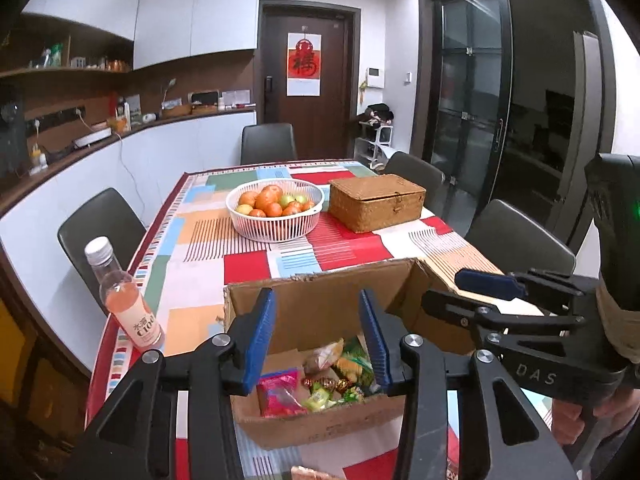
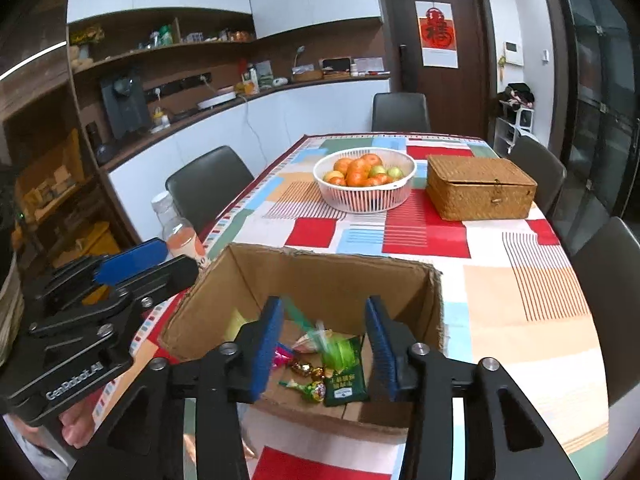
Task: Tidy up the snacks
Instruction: 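Lower the green candy and lollipop into the box and open both tools, then grasp the pink Lotso candy stick with left tool while right tool grasps black cracker packet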
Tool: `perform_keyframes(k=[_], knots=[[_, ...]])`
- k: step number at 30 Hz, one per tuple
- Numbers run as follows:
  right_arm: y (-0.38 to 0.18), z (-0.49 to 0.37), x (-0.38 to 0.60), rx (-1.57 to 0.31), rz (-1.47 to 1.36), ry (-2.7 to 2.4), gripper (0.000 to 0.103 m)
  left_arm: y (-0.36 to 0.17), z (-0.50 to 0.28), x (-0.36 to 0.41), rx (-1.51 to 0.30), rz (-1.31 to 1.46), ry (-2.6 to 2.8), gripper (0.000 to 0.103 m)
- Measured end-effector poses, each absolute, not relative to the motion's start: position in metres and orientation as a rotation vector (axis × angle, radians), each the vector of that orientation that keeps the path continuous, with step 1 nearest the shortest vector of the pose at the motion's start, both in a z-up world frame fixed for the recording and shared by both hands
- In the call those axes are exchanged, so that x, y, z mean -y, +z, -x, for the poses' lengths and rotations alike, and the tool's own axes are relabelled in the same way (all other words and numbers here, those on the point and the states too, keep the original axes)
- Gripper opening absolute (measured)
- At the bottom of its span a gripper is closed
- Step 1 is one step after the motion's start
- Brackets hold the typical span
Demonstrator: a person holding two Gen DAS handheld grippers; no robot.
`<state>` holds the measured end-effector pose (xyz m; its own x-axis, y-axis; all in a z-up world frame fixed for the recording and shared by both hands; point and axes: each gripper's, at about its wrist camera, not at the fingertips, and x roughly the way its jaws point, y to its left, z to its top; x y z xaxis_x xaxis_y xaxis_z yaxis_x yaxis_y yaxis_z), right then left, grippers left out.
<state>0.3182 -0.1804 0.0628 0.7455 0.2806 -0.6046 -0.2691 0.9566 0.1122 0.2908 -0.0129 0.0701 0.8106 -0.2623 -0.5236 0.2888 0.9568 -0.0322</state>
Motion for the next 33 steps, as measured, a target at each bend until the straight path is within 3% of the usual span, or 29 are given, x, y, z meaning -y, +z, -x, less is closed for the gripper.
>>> perform_keyframes(k=[14, 33], knots=[[0.038, -0.237, 0.192, -0.717, 0.091, 0.331, 0.045, 0.022, -0.214, 0.038, -0.710, -0.099, -0.379, 0.042], [-0.064, -0.176, 0.205, -1.053, 0.090, 0.358, 0.045, -0.084, -0.172, 0.078, -1.114, -0.164, -0.551, 0.042]])
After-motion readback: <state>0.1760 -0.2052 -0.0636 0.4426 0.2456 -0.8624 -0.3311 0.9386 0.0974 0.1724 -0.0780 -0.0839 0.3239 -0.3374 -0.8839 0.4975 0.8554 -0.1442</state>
